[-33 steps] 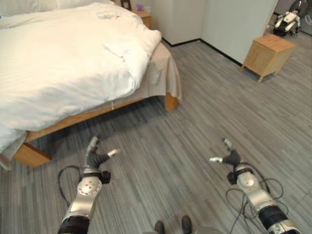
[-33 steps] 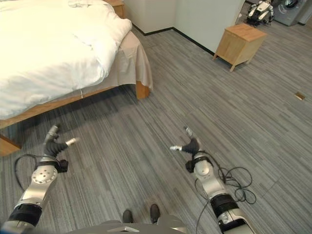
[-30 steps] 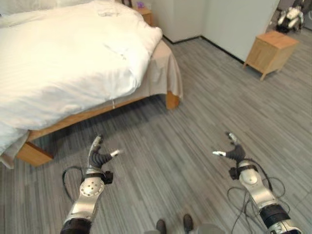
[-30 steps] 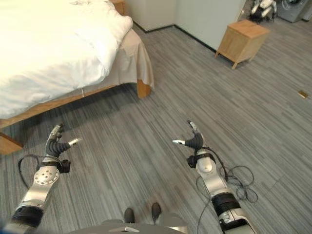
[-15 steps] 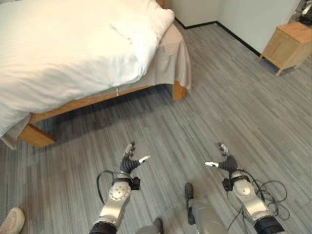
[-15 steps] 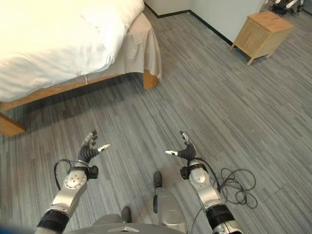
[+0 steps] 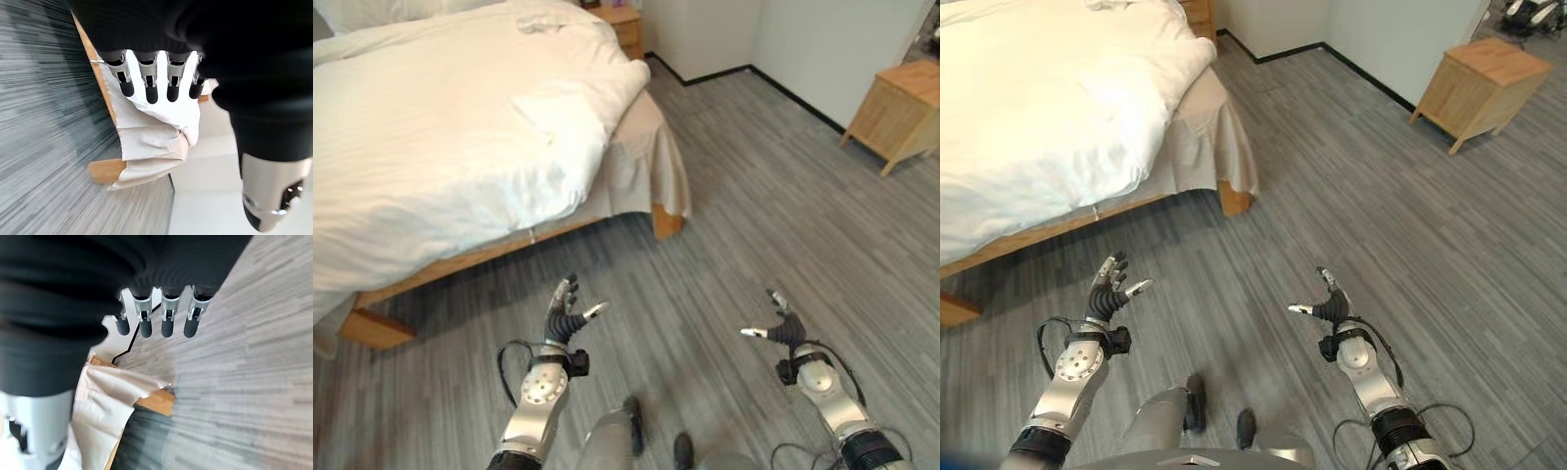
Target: Making the bed.
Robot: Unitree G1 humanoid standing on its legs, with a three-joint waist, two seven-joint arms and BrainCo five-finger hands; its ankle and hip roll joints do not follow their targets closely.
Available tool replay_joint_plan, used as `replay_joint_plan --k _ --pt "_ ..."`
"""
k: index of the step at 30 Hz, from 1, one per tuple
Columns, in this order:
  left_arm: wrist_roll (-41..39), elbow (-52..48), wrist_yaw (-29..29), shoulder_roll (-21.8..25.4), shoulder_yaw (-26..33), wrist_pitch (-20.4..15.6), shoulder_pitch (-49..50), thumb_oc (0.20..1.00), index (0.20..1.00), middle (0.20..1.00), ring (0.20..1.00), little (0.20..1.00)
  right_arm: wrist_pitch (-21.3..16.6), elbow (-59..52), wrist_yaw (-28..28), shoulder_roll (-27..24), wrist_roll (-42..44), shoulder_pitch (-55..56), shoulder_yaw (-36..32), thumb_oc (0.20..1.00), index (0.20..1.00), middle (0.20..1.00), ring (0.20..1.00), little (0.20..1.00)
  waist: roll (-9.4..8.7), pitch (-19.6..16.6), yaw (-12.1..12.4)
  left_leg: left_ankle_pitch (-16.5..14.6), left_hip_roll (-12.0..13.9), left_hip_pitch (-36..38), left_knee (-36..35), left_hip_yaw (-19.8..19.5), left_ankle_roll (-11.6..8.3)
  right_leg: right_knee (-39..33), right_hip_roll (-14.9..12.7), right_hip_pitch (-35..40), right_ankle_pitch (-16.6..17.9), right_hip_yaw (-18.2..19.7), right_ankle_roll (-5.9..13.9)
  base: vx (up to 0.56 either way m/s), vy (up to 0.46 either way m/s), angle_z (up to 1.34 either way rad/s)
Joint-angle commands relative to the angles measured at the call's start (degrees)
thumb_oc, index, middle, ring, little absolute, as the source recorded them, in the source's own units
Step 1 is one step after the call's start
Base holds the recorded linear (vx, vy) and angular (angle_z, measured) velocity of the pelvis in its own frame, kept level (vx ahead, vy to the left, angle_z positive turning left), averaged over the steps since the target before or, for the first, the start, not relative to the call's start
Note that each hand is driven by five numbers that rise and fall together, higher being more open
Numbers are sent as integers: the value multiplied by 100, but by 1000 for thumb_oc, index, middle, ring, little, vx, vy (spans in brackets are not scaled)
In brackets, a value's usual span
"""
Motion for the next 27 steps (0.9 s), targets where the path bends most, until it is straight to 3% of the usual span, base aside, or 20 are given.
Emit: replay_joint_plan --k 1,5,7,9,10,11,12,13,14,15,16,18,20,21,22,23,25,27 --pt "-44 -576 -29 229 251 -295 49 1000 1000 1000 1000 1000 -261 -530 14 -182 19 93 -262 1000 1000 1000 1000 1000 52 58 1 380 461 565 -332 767 -283 63 -656 252 -492 -259 464 474 148 11" --pt "139 -597 -84 231 318 -229 254 1000 1000 1000 1000 1000 -245 -537 111 -74 -129 175 -212 1000 1000 1000 1000 1000 149 -111 -45 615 523 895 -630 1150 -242 97 -701 486 -573 -323 557 448 206 33" --pt "310 -532 -64 285 351 -166 279 1000 1000 1000 1000 1000 -256 -450 92 83 -286 117 -113 1000 1000 1000 1000 1000 53 -253 -9 492 336 1061 -633 1066 -101 553 -895 503 -578 -369 716 557 266 3" --pt "488 -522 -45 414 357 -126 253 1000 1000 1000 1000 1000 -263 -333 93 226 -282 75 -52 1000 1000 1000 1000 1000 -87 -283 33 302 192 1230 -627 1077 62 1233 -1062 328 -290 -432 957 424 219 13" --pt "577 -511 -66 508 365 -97 209 1000 1000 1000 1000 1000 -257 -283 111 270 -275 68 -35 1000 1000 1000 1000 1000 -153 -272 38 204 146 1327 -641 1076 126 1651 -1130 186 28 -482 1121 227 138 16" --pt "579 -513 -66 517 369 -93 206 1000 1000 1000 1000 1000 -261 -275 109 282 -275 59 -34 1000 1000 1000 1000 1000 -166 -273 37 197 136 1319 -640 1076 137 1680 -1141 166 15 -479 1134 308 167 38" --pt "650 -572 -41 694 403 -98 141 1000 1000 1000 1000 1000 -261 -273 143 356 -237 64 -6 1000 1000 1000 1000 1000 -215 -182 -3 51 98 1507 -669 981 231 2625 -1246 -303 582 -460 1341 186 116 48" --pt "650 -575 -41 701 409 -95 138 1000 1000 1000 1000 1000 -261 -271 144 364 -236 55 -5 1000 1000 1000 1000 1000 -227 -189 -4 48 89 1490 -669 984 242 2675 -1257 -344 564 -451 1350 190 111 57" --pt "735 -637 -24 801 433 -72 110 1000 1000 1000 1000 1000 -264 -280 155 406 -233 43 25 1000 1000 1000 1000 1000 -168 -115 -44 130 203 1495 -669 1037 279 3122 -1182 -646 861 -413 1346 155 72 69" --pt "936 -608 14 902 386 -9 19 1000 1000 1000 1000 1000 -265 -282 134 484 -214 60 9 1000 1000 1000 1000 1000 -92 -2 -130 -11 324 1676 -669 974 297 3656 -1293 -1109 877 -455 1305 159 66 74" --pt "938 -605 16 903 384 -9 14 1000 1000 1000 1000 1000 -265 -281 133 485 -215 58 7 1000 1000 1000 1000 1000 -101 -7 -133 -12 314 1668 -669 971 300 3682 -1304 -1127 861 -455 1306 262 76 78" --pt "1062 -528 -15 972 355 7 -31 1000 1000 1000 1000 1000 -279 -312 137 528 -142 128 -9 1000 1000 1000 1000 1000 -50 57 -259 -159 399 1875 -669 875 223 3037 -1646 -1400 504 -739 1073 306 28 61" --pt "1130 -506 -29 984 328 13 -57 1000 1000 1000 1000 1000 -280 -320 179 513 -134 172 18 1000 1000 1000 1000 1000 -56 69 -322 -194 412 1931 -669 819 172 2596 -1612 -1422 317 -841 994 310 -35 62" --pt "1298 -563 -67 1047 311 9 -93 1000 1000 1000 1000 1000 -288 -308 230 490 -138 216 52 1000 1000 1000 1000 1000 -129 51 -397 -300 423 2031 -669 730 60 1380 -1517 -1423 269 -973 1007 453 -74 73" --pt "1788 575 344 1451 463 883 -751 1000 1000 1000 1000 1000 -198 -253 403 450 -13 146 121 1000 1000 1000 1000 1000 -137 -54 -544 -357 438 2136 -669 782 3 1002 -1432 -1560 339 -898 1041 482 -87 76" --pt "1910 246 138 1667 773 642 -378 1000 1000 1000 1000 1000 -187 -413 328 528 158 296 -17 1000 1000 1000 1000 1000 -120 -12 -496 -435 434 2216 -669 755 -32 623 -1386 -1641 451 -890 1116 278 -15 42" --pt "2214 -370 -18 1539 1066 592 257 1000 1000 1000 1000 1000 -124 -518 409 493 41 408 -60 1000 1000 1000 1000 1000 -100 -9 -479 -539 446 2349 -669 696 -84 195 -1348 -1752 651 -1007 1172 273 -79 -4" --pt "2266 -4 24 1512 1260 455 531 1000 1000 1000 1000 1000 -126 -408 443 490 -30 404 -87 1000 1000 1000 1000 1000 -103 -28 -451 -600 429 2432 -669 665 -103 101 -1340 -1821 701 -1104 1180 240 -95 -5"
